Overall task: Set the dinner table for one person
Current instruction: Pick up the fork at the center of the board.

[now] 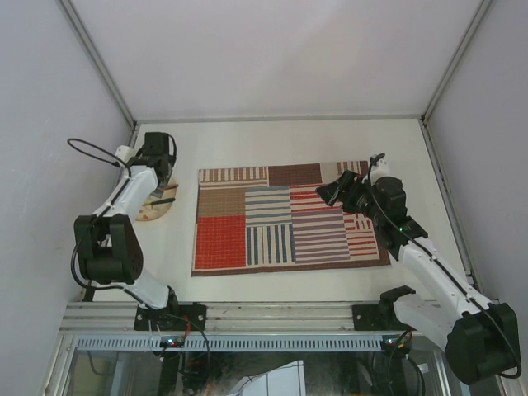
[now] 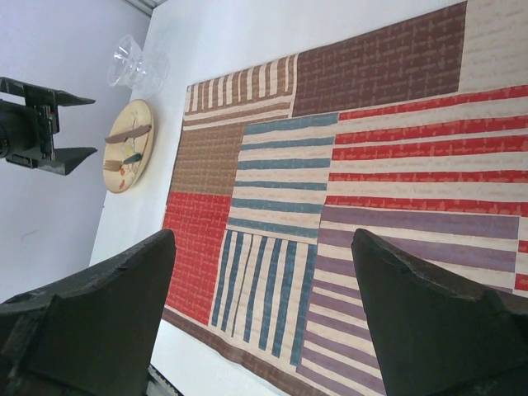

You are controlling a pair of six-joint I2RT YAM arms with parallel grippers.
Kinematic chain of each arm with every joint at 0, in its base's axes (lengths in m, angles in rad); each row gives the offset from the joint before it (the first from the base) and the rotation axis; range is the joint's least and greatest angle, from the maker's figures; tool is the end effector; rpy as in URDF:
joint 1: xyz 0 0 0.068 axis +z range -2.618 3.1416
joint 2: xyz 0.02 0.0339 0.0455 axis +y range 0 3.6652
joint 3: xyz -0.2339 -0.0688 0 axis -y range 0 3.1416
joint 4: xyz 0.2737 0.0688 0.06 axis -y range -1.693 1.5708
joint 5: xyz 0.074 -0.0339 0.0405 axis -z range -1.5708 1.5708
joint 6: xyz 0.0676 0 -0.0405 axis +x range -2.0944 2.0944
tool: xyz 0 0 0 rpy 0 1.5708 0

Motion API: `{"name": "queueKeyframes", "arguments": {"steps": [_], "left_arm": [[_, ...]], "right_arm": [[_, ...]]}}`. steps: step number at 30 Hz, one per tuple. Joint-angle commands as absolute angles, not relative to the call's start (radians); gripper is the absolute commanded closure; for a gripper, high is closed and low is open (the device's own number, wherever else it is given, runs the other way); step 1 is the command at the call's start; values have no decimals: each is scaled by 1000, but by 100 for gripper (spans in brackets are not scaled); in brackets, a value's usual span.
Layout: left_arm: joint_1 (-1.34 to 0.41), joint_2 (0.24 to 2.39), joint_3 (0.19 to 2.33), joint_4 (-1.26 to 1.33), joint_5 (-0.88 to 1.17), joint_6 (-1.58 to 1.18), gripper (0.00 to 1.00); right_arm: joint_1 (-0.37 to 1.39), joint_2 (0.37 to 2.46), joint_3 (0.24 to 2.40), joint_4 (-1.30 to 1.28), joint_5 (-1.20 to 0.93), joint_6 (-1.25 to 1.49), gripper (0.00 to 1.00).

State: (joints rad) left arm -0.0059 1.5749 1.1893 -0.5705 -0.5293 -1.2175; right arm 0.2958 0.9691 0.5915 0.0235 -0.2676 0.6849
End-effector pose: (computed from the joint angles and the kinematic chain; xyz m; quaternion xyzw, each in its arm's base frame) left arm 0.3737 0.0319 0.1919 -0.5889 0.7112 0.0364 0.3822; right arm 0.2767 0.1030 0.2129 0.0824 0.8127 0.3633 0.4481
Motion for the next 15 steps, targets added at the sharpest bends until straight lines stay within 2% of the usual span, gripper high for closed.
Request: {"name": "queueKeyframes", "arguments": {"steps": [1, 7, 15], "left_arm": [[7, 1604, 1310, -653, -625, -1166, 14], [18, 1679, 1406, -755, -667, -1110, 13], [18, 1543, 1193, -619, -593, -1131, 15]], "right_arm": [[290, 933, 594, 16, -255, 683, 12], [290, 910, 590, 11, -259, 684, 12], [304, 901, 606, 24, -272, 719, 13]]}}
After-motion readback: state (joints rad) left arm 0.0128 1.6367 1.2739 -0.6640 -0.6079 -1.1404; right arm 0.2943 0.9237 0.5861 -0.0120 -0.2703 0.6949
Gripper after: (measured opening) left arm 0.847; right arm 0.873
